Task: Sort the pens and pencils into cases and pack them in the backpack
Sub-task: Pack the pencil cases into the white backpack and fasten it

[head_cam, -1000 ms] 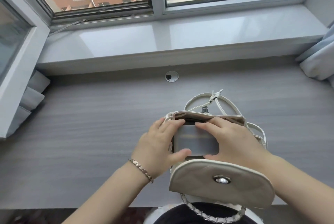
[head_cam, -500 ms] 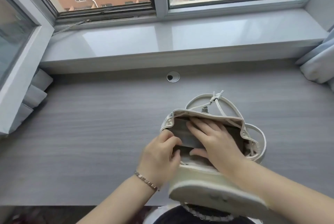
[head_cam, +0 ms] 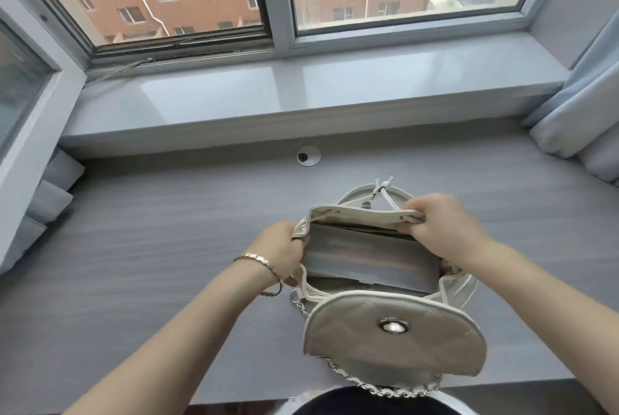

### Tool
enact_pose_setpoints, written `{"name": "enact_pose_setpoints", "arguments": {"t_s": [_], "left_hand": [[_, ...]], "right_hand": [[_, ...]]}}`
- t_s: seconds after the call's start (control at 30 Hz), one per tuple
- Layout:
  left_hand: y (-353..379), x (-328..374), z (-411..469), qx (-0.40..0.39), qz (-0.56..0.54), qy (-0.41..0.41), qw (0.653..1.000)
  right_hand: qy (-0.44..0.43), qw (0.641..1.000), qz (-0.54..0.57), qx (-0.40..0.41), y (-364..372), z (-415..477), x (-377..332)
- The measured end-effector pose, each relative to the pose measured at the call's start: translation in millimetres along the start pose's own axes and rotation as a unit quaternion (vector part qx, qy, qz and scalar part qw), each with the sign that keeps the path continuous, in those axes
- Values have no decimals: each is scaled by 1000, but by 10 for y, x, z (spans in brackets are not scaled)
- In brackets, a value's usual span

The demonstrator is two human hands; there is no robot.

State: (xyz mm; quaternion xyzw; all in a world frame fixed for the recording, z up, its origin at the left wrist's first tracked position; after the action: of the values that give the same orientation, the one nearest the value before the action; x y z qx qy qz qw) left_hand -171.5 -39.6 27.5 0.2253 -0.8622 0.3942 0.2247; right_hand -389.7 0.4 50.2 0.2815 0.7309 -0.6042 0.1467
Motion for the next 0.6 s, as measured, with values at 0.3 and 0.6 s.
{"name": "enact_pose_setpoints", "arguments": {"t_s": [0.3,0.6], "left_hand": [[-342,146,-311,233,43,161,958],[534,-712,-76,107,93,151,978]], "right_hand": [[-204,943,75,253,-244,-161,-253],[-180,977,-65,98,553,-237,35]]}}
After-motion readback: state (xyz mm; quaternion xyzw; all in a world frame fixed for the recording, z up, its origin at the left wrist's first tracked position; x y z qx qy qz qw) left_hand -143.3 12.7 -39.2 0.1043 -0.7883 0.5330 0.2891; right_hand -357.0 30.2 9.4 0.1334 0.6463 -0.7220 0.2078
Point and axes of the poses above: each hand's wrist, its own z-axis towards the middle knuckle, its own y-axis out of the palm, x = y × z, the point moved 6 cm from there along z, towards the middle knuckle, and after that the axes turned 4 degrees about -y, right-handed, at the moved point
